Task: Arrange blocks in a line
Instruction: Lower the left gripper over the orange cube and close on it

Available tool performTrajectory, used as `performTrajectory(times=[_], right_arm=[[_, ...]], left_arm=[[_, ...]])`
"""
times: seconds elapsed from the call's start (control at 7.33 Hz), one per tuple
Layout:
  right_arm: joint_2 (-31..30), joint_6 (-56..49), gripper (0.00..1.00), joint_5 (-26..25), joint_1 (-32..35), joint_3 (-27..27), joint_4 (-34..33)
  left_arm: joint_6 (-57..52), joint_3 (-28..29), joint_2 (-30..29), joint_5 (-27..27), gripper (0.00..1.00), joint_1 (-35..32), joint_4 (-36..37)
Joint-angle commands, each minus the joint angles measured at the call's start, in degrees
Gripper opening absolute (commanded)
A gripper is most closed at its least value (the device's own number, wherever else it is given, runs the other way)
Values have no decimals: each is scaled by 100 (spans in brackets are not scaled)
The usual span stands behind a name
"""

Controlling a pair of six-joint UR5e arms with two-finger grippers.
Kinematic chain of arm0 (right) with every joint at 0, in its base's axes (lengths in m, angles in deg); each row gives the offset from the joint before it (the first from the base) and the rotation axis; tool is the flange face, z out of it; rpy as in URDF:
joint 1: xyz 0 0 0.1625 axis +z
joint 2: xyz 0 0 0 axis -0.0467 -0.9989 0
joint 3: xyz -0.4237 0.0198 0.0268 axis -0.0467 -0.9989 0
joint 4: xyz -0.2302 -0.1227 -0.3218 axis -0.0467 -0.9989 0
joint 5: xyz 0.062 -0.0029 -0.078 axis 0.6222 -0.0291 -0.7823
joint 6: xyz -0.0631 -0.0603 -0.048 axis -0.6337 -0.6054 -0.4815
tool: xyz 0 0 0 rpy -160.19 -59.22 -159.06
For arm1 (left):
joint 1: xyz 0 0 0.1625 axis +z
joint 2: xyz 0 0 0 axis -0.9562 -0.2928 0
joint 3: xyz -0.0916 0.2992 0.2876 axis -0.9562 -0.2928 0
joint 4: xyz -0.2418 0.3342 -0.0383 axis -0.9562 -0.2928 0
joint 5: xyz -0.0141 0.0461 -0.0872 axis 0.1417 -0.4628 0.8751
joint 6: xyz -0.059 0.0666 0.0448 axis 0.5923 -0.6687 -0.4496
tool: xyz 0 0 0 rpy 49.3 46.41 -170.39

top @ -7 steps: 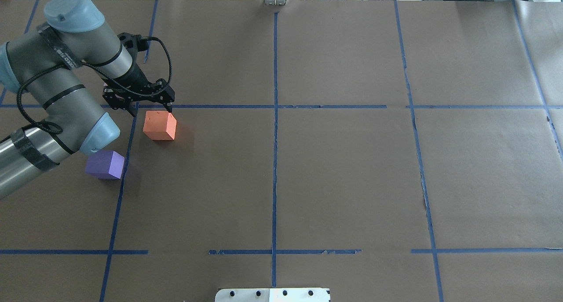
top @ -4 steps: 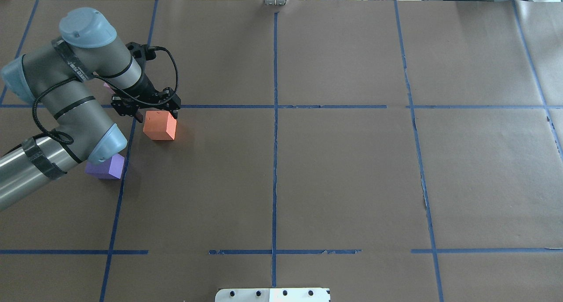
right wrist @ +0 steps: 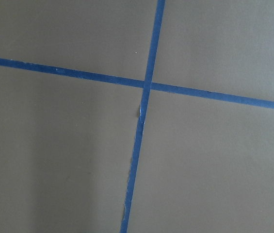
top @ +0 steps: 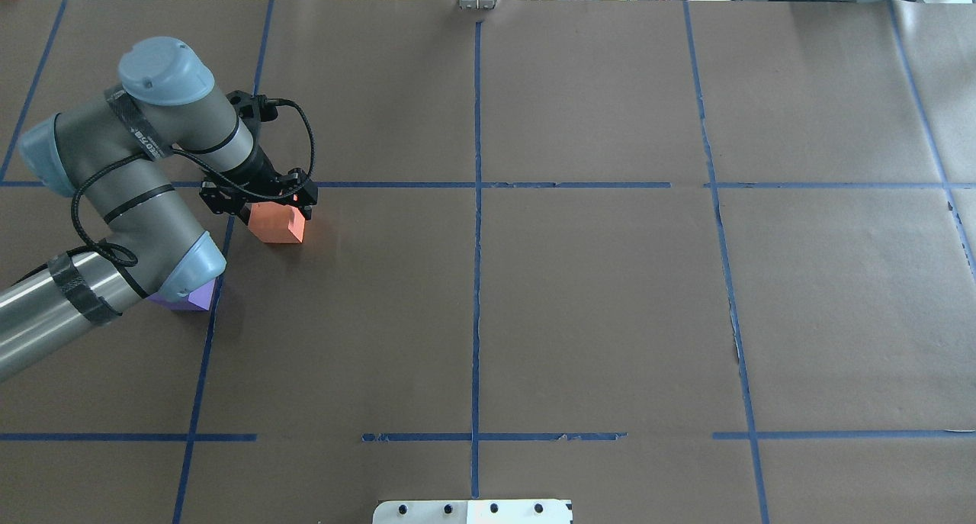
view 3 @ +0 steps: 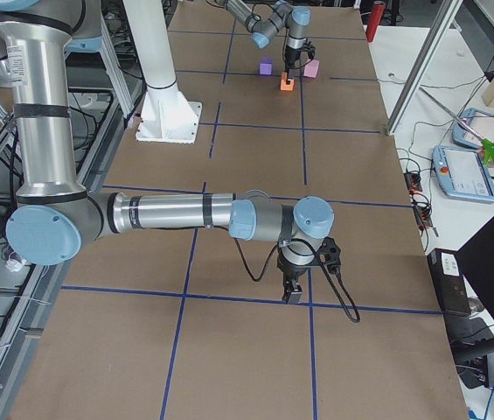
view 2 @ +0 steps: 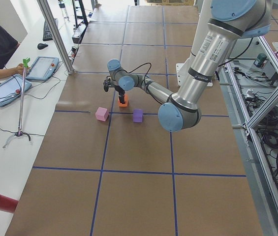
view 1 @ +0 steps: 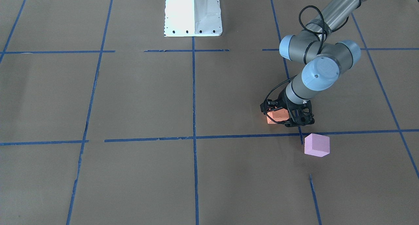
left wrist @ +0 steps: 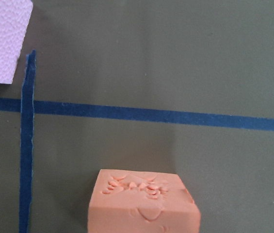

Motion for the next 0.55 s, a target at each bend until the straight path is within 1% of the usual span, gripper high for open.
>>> performTrajectory(times=[0.0, 0.41], right_arm=[[0, -9, 100, 0, 0, -5, 0], [0, 0, 100, 0, 0, -5, 0]], left_arm=[[31, 111, 6, -43, 100, 28, -160], [49, 190, 6, -122, 100, 28, -354]])
